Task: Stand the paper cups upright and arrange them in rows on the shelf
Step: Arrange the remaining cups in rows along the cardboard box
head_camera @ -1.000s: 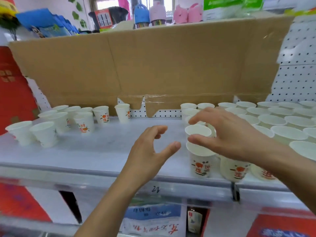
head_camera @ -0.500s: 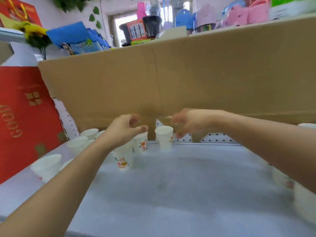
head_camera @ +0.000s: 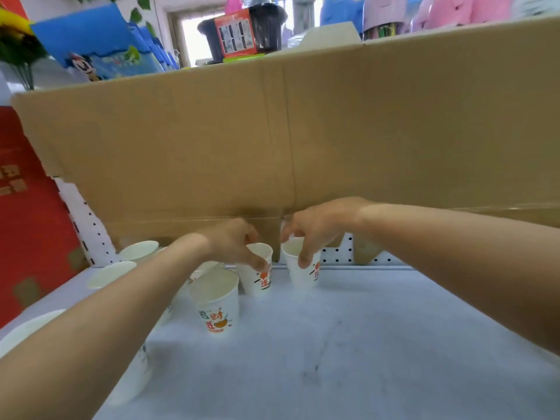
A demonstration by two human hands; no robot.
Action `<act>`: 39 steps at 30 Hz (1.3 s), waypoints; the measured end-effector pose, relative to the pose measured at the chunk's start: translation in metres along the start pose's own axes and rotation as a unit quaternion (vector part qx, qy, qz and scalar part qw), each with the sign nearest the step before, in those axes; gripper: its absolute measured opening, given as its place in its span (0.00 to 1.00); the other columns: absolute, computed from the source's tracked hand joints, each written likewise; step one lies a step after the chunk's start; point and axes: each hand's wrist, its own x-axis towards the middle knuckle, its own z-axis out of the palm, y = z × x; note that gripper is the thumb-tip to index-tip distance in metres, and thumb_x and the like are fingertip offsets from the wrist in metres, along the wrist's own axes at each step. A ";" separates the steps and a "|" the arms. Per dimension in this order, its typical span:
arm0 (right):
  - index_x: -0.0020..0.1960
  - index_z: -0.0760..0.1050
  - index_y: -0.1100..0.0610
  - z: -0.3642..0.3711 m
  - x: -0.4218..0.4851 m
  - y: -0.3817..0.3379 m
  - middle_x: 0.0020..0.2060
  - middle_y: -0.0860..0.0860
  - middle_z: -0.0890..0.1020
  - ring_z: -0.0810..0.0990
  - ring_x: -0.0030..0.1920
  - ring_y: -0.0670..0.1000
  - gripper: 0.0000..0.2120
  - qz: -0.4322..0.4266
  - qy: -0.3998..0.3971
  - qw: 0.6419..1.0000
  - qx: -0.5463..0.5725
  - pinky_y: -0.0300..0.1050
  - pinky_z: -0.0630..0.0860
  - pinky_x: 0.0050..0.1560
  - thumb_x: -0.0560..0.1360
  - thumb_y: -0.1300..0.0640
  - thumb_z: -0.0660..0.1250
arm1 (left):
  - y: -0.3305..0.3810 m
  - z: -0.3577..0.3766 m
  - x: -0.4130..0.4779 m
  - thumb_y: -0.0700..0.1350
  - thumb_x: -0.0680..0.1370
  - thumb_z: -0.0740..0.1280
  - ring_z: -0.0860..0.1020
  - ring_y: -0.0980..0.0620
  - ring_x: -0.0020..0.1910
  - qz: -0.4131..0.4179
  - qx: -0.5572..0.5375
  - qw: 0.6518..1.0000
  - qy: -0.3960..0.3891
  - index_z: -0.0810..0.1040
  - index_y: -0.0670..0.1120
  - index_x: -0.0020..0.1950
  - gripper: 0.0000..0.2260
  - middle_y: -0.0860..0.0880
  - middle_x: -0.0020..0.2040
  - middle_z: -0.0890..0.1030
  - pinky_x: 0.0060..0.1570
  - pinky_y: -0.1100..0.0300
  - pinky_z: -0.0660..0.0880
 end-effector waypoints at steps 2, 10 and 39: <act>0.66 0.72 0.47 0.004 -0.009 0.008 0.58 0.46 0.78 0.79 0.52 0.52 0.31 0.016 0.006 1.000 -0.003 0.47 0.79 0.47 0.66 0.42 0.75 | 0.011 0.003 0.002 0.58 0.65 0.77 0.79 0.55 0.49 0.035 -0.026 0.999 -0.005 0.79 0.53 0.56 0.22 0.57 0.50 0.81 0.53 0.55 0.77; 0.52 0.79 0.54 0.008 -0.100 0.095 0.45 0.47 0.83 0.81 0.44 0.50 0.24 0.142 0.043 0.989 0.002 0.45 0.77 0.45 0.67 0.37 0.72 | 0.115 0.025 0.021 0.48 0.67 0.79 0.77 0.59 0.53 0.172 -0.142 0.975 -0.003 0.73 0.50 0.66 0.30 0.56 0.57 0.78 0.52 0.67 0.73; 0.47 0.76 0.54 0.048 -0.126 0.160 0.38 0.47 0.79 0.76 0.44 0.51 0.25 0.147 0.204 0.967 -0.047 0.50 0.64 0.51 0.70 0.31 0.64 | 0.190 0.069 0.055 0.56 0.69 0.77 0.77 0.52 0.54 0.044 -0.239 0.958 0.154 0.76 0.48 0.61 0.25 0.51 0.56 0.79 0.55 0.53 0.76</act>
